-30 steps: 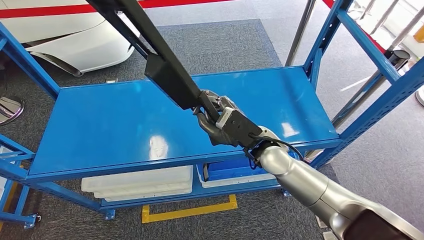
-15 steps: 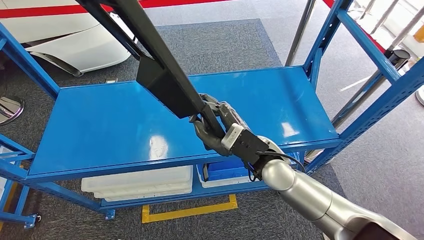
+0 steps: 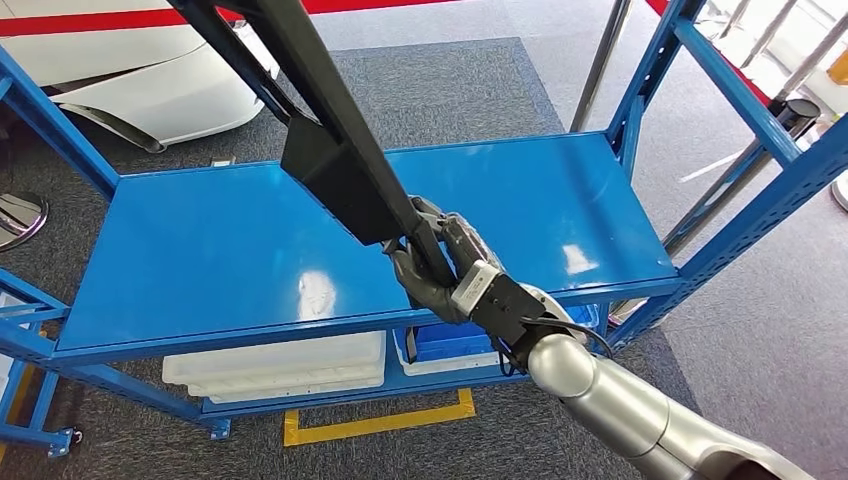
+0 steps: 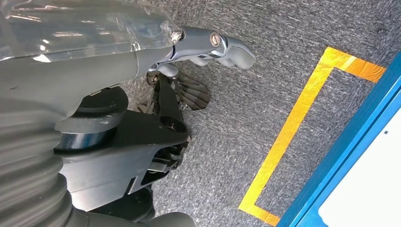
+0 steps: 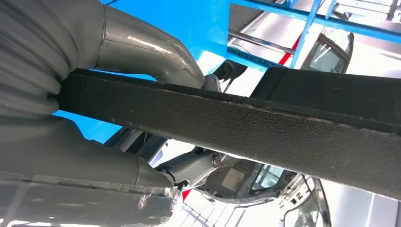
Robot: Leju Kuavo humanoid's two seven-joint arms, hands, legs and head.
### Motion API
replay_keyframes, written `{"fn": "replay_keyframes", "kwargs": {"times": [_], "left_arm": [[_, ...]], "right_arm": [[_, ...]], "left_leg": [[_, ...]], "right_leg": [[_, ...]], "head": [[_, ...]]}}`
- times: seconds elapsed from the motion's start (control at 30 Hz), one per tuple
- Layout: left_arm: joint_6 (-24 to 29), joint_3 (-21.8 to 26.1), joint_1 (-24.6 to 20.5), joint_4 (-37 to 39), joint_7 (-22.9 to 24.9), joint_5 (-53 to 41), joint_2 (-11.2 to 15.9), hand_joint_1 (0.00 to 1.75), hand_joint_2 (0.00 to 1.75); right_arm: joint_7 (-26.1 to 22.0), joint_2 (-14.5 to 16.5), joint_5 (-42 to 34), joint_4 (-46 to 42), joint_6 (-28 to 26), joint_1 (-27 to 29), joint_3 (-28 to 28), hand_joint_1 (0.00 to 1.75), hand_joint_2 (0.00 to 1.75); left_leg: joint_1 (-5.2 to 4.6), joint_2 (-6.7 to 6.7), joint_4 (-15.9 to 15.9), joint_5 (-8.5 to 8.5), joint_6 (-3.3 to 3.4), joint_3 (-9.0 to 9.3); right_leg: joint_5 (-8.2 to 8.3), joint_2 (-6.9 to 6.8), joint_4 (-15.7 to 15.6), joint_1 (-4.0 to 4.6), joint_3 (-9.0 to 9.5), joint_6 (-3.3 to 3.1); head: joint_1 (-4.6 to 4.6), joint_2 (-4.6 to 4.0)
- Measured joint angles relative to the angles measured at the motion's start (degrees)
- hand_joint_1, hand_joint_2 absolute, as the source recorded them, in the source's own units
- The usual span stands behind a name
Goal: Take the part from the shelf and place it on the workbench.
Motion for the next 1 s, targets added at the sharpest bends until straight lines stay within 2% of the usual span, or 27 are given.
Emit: {"fn": "replay_keyframes", "kwargs": {"times": [1.0], "left_arm": [[-1.65,0.70,0.01,0.02,1.82,-2.57,0.00,0.00,1.75]], "right_arm": [[2.13,-2.24,3.27,-2.60,-2.68,3.92,-2.14,1.75,1.75]], "left_leg": [[0.00,0.01,0.00,-0.01,0.00,0.01]], "right_leg": [[0.00,0.00,0.00,0.00,0.01,0.00]], "head": [[-0.03,0.00]]}}
